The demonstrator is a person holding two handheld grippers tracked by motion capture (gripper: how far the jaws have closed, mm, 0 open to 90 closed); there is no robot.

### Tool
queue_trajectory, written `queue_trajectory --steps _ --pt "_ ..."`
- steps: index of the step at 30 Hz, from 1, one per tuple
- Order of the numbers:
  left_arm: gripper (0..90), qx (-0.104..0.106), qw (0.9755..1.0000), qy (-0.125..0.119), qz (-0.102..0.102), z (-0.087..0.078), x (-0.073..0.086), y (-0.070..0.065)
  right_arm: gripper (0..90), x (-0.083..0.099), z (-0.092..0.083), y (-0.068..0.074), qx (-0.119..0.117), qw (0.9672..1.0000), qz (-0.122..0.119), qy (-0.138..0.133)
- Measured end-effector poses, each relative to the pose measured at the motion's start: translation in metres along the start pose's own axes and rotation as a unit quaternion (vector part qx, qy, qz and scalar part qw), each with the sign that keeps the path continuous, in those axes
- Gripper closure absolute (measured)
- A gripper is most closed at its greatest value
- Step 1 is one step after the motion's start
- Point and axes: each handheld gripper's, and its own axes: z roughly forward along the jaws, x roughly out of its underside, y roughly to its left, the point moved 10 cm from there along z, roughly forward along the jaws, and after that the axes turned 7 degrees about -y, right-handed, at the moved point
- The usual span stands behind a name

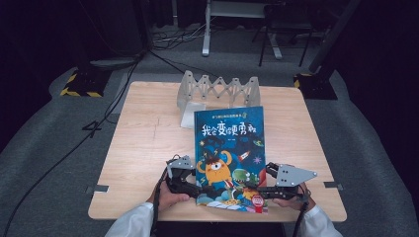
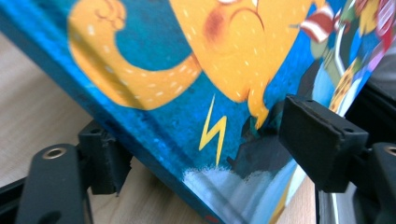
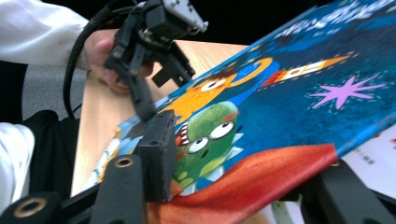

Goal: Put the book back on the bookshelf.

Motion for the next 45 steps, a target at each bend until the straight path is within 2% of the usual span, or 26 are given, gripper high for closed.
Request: queue_trajectory --steps 3,7,8,11,16,19,24,26,28,35,38,39,42,43,44,45 --pt "30.7 0.005 0.9996 -0.021 0.017 -0.005 -0.008 -0.006 54.8 -0.002 -0.007 0.003 -0.009 0.9999 0.009 -0.005" --pt "34.7 0.003 0.9987 -0.029 0.042 -0.008 -0.014 -0.014 56.8 0.001 -0.014 0.004 -0.017 0.9996 0.023 -0.007" --pt "35.3 0.009 0.9987 -0.029 0.042 -0.009 -0.014 -0.016 57.3 0.003 -0.016 0.004 -0.016 0.9995 0.026 -0.004" --pt "37.3 0.008 0.9983 -0.031 0.048 -0.009 -0.016 -0.018 60.0 0.006 -0.019 0.005 -0.023 0.9994 0.027 -0.003" --pt "37.5 0.011 0.9983 -0.029 0.049 -0.009 -0.019 -0.015 64.8 0.007 -0.019 0.01 -0.027 0.9996 0.007 0.011" --pt "36.6 0.002 0.9978 -0.026 0.06 -0.007 -0.022 -0.009 68.1 0.008 -0.016 0.014 -0.031 0.9994 -0.005 0.016" --pt "35.2 -0.006 0.9966 -0.043 0.071 -0.005 -0.037 -0.005 69.5 0.005 -0.016 0.017 -0.037 0.9992 -0.006 0.011" --pt "40.4 -0.002 0.9955 -0.05 0.081 -0.004 -0.042 -0.007 69.3 0.007 -0.016 0.017 -0.036 0.9992 -0.006 0.014" --pt "42.6 -0.009 0.9941 -0.048 0.097 -0.003 -0.044 -0.01 69.2 0.011 -0.018 0.014 -0.034 0.9993 -0.001 0.017" --pt "55.3 -0.005 0.9903 -0.051 0.129 -0.006 -0.044 -0.023 65.4 0.024 -0.027 0.006 -0.019 0.999 0.034 0.023" --pt "60.2 -0.005 0.9882 -0.055 0.143 -0.007 -0.043 -0.031 61.0 0.03 -0.031 0.0 0.002 0.998 0.054 0.033" --pt "61.9 -0.005 0.9882 -0.055 0.143 -0.007 -0.043 -0.031 61.0 0.03 -0.031 0.0 0.002 0.998 0.054 0.033" --pt "64.7 -0.001 0.9859 -0.06 0.156 -0.006 -0.043 -0.04 58.5 0.037 -0.035 -0.004 0.021 0.9968 0.063 0.043" --pt "66.4 0.0 0.9858 -0.061 0.157 -0.005 -0.043 -0.042 56.2 0.041 -0.036 -0.008 0.043 0.9957 0.064 0.051" --pt "66.7 0.005 0.9846 -0.058 0.165 0.0 -0.041 -0.046 57.2 0.043 -0.038 -0.012 0.058 0.9947 0.065 0.054" --pt "66.8 -0.003 0.9838 -0.051 0.172 0.003 -0.04 -0.047 58.5 0.043 -0.039 -0.013 0.058 0.9945 0.07 0.052"
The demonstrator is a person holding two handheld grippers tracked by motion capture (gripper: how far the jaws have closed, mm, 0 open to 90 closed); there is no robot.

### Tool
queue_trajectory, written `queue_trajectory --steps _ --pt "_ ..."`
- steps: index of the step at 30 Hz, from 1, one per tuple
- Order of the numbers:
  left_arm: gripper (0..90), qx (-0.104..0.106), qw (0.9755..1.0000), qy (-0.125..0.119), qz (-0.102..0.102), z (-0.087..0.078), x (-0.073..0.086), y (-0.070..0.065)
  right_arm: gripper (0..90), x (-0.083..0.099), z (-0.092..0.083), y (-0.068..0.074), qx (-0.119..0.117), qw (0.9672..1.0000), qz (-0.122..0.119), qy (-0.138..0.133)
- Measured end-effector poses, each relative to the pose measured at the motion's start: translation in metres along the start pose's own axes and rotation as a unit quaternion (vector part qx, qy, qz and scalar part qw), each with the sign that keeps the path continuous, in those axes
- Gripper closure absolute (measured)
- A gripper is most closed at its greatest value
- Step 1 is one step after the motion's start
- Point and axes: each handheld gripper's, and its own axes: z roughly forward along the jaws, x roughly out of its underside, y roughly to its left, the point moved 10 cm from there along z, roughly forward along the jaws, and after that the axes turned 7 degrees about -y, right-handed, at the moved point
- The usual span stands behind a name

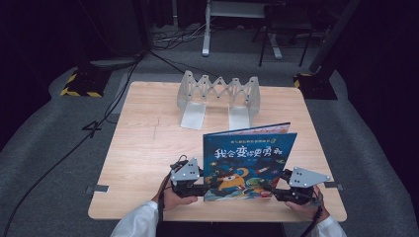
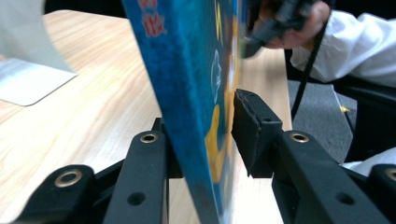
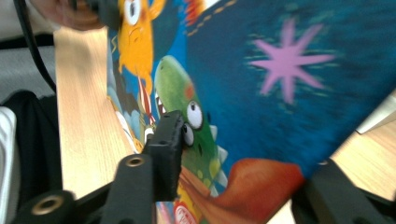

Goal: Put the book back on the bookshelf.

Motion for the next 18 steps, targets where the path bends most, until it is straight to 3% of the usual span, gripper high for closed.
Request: queue_trajectory --steps 1,5,12,18 --pt "66.1 -0.007 0.9999 0.009 0.008 0.004 0.002 -0.001 58.9 0.0 -0.001 -0.002 0.005 1.0 0.003 -0.005" --pt "68.3 -0.004 1.0 0.0 -0.002 0.006 0.003 -0.001 57.1 -0.001 -0.002 -0.006 0.022 0.9997 0.005 -0.006" --pt "70.9 -0.003 0.9999 -0.001 0.017 0.006 0.003 -0.006 57.5 0.002 -0.007 -0.005 0.02 0.9997 -0.009 -0.008" --pt "72.6 -0.01 0.9997 -0.003 0.023 0.006 0.002 -0.006 52.7 0.004 -0.015 -0.009 0.026 0.9996 -0.001 -0.01"
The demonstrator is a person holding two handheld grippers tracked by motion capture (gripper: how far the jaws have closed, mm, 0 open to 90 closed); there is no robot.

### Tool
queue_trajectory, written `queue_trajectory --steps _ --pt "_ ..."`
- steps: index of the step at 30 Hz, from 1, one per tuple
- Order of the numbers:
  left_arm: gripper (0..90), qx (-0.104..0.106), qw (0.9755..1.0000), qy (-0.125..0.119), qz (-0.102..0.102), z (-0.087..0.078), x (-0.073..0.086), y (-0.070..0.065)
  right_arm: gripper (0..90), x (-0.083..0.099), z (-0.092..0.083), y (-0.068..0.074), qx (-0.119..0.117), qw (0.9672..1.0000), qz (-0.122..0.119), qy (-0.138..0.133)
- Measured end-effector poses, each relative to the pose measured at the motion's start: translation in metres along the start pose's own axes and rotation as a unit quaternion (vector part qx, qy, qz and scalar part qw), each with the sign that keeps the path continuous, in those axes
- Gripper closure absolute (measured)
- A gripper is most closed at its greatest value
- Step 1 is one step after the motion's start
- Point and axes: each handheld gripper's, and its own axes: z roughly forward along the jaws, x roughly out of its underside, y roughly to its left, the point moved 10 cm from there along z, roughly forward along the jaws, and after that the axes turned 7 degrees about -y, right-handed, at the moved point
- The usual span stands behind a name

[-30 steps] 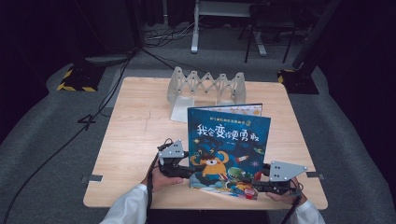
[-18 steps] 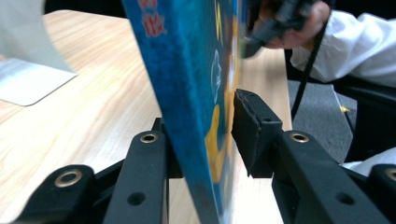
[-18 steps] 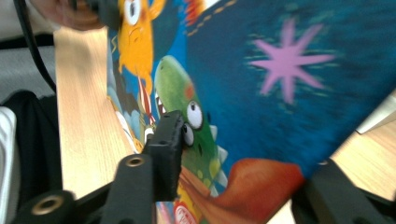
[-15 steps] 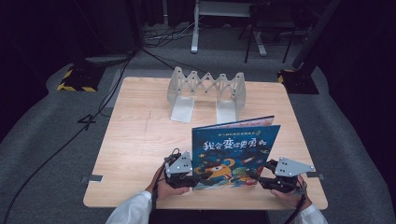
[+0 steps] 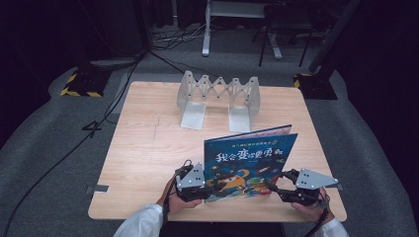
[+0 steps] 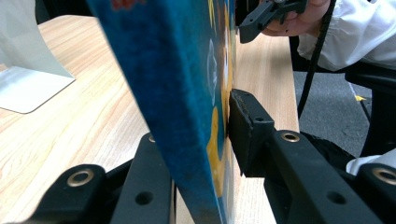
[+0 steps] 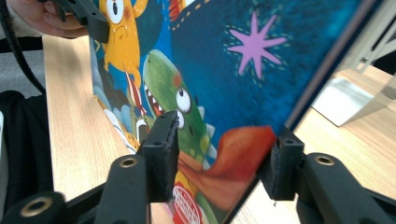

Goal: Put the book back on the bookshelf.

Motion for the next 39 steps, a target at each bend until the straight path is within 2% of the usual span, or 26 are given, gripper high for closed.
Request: queue_trajectory --steps 3,11,13,15,18,22,25,27,29,32,34,36,37,39 --pt "74.8 0.0 1.0 -0.006 0.001 0.001 -0.001 0.001 50.9 0.0 -0.004 -0.006 0.013 0.9999 0.005 -0.002" --pt "81.2 0.002 0.9999 -0.016 0.002 0.005 -0.004 0.001 45.2 -0.003 -0.009 -0.016 0.029 0.9993 0.018 -0.016" --pt "82.5 0.003 0.9998 -0.016 0.008 0.005 -0.004 0.001 41.3 -0.007 -0.014 -0.025 0.049 0.9978 0.034 -0.029" --pt "82.5 0.002 0.9999 -0.015 0.004 0.005 -0.004 0.002 40.4 -0.012 -0.015 -0.03 0.051 0.9965 0.05 -0.044" --pt "82.4 0.001 0.9998 -0.019 -0.003 0.005 -0.004 0.004 36.6 -0.016 -0.009 -0.036 0.055 0.9961 0.054 -0.044" --pt "82.4 0.002 0.9997 -0.021 -0.009 0.006 -0.004 0.005 36.4 -0.016 0.001 -0.039 0.048 0.9962 0.061 -0.038" --pt "82.4 -0.002 0.9998 -0.021 -0.003 0.006 -0.005 0.006 38.0 -0.012 0.014 -0.036 0.026 0.9972 0.065 -0.025" --pt "82.4 -0.004 0.9997 -0.024 -0.006 0.006 -0.006 0.006 44.5 -0.009 0.022 -0.031 0.016 0.9984 0.054 -0.011" --pt "82.2 -0.005 0.9995 -0.029 -0.008 0.005 -0.008 0.006 41.9 -0.006 0.027 -0.029 0.025 0.999 0.038 0.002" --pt "82.0 -0.01 0.9994 -0.032 -0.002 0.003 -0.011 0.007 44.0 -0.006 0.027 -0.03 0.022 0.9989 0.042 0.004" --pt "81.1 -0.009 0.999 -0.044 -0.006 0.002 -0.015 0.007 45.2 -0.006 0.028 -0.029 0.016 0.9988 0.045 0.001" --pt "80.2 -0.011 0.9986 -0.052 -0.009 0.001 -0.02 0.009 47.3 -0.006 0.028 -0.028 0.014 0.999 0.041 0.0" --pt "80.2 -0.013 0.9986 -0.052 -0.003 0.0 -0.021 0.01 47.4 -0.007 0.028 -0.027 0.014 0.9992 0.037 0.001" --pt "80.0 -0.014 0.9984 -0.054 -0.002 0.001 -0.023 0.01 47.4 -0.007 0.029 -0.027 0.017 0.9992 0.035 0.003"
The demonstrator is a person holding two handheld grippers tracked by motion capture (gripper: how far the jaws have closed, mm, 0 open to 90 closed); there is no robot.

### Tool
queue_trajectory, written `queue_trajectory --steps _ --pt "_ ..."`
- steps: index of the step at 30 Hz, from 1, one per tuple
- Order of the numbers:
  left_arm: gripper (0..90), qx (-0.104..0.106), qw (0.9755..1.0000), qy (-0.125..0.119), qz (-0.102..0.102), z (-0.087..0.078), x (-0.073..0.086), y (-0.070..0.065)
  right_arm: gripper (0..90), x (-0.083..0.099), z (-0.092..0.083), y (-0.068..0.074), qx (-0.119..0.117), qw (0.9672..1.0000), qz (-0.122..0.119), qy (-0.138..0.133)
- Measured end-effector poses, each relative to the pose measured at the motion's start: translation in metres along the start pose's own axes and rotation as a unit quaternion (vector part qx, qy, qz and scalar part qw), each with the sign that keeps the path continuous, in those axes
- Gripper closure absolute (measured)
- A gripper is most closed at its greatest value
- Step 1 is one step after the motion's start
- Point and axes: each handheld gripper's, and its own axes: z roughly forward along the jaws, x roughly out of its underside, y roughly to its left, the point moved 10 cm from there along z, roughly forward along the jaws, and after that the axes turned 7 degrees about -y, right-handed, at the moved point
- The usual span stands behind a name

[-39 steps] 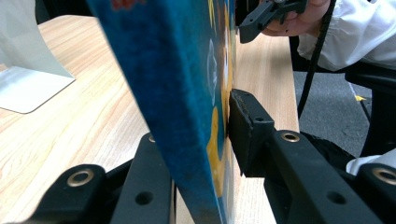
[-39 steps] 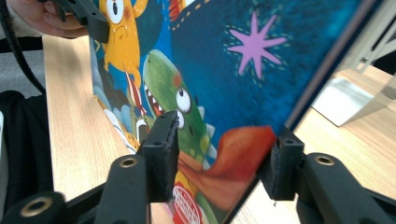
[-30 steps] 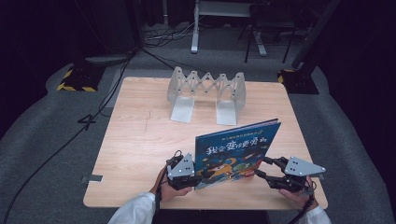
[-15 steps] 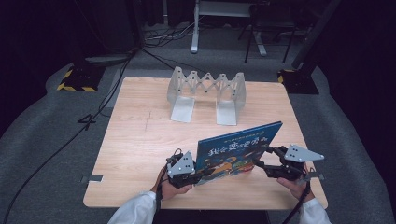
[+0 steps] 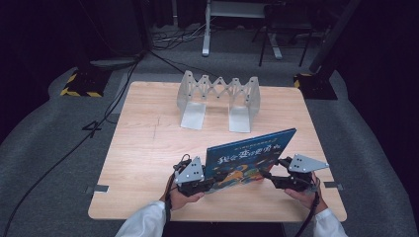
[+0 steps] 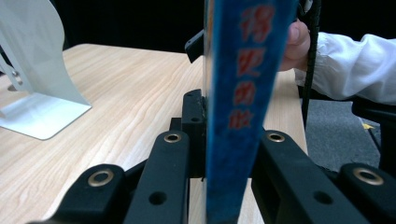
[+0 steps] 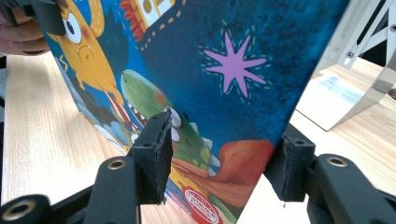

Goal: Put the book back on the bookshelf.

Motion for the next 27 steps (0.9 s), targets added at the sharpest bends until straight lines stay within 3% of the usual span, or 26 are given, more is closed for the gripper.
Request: queue_trajectory --steps 5,8,12,19,22,25,27 --pt "79.1 -0.002 0.9998 -0.021 -0.002 -0.002 -0.009 -0.001 47.6 0.0 0.0 0.0 -0.003 1.0 0.006 -0.004" --pt "77.4 -0.003 0.9986 -0.052 -0.004 -0.006 -0.027 0.0 47.6 0.001 0.0 0.0 -0.003 1.0 0.007 -0.002" --pt "75.3 -0.002 0.9982 -0.06 -0.002 -0.006 -0.034 -0.001 47.5 0.001 0.001 0.0 -0.003 0.9999 0.009 -0.003" --pt "68.9 0.0 0.9994 -0.033 -0.005 0.005 -0.019 -0.002 47.5 0.001 0.001 0.0 -0.003 0.9999 0.011 -0.006" --pt "63.1 -0.012 0.9995 -0.027 -0.011 0.01 -0.013 0.001 46.7 0.002 0.001 0.0 -0.001 0.9999 0.011 -0.005" --pt "60.5 -0.003 0.9993 -0.033 -0.017 0.01 -0.013 0.001 45.2 0.003 0.002 0.0 0.002 1.0 0.009 -0.002" --pt "60.1 -0.008 0.9993 -0.034 -0.017 0.01 -0.013 0.002 44.6 0.004 0.003 0.0 0.003 1.0 0.009 0.0"
